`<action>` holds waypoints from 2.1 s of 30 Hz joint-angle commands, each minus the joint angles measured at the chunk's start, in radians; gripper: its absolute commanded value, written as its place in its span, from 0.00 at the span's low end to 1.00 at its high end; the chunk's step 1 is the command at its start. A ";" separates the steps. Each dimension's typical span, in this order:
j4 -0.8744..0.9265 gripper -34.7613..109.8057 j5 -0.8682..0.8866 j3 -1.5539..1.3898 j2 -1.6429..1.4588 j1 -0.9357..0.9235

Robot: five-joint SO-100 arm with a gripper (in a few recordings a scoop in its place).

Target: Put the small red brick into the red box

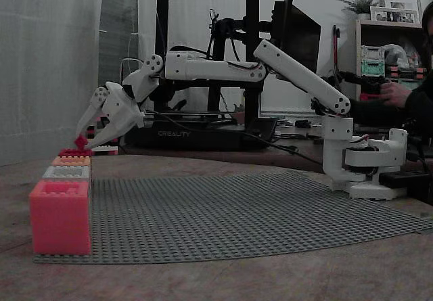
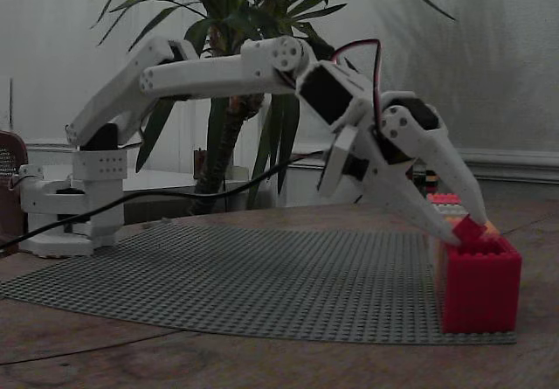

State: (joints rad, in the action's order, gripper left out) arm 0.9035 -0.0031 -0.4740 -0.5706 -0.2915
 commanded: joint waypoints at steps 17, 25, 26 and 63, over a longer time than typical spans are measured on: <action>-0.083 0.35 0.018 -0.107 -0.259 0.037; -0.066 0.24 0.032 -0.414 -0.683 0.061; -0.055 0.24 0.012 -0.489 -0.764 0.071; 0.431 0.24 -0.038 -2.401 -2.646 0.370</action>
State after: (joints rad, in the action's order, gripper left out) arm 1.2885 -0.0445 -2.8808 -3.1661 0.0583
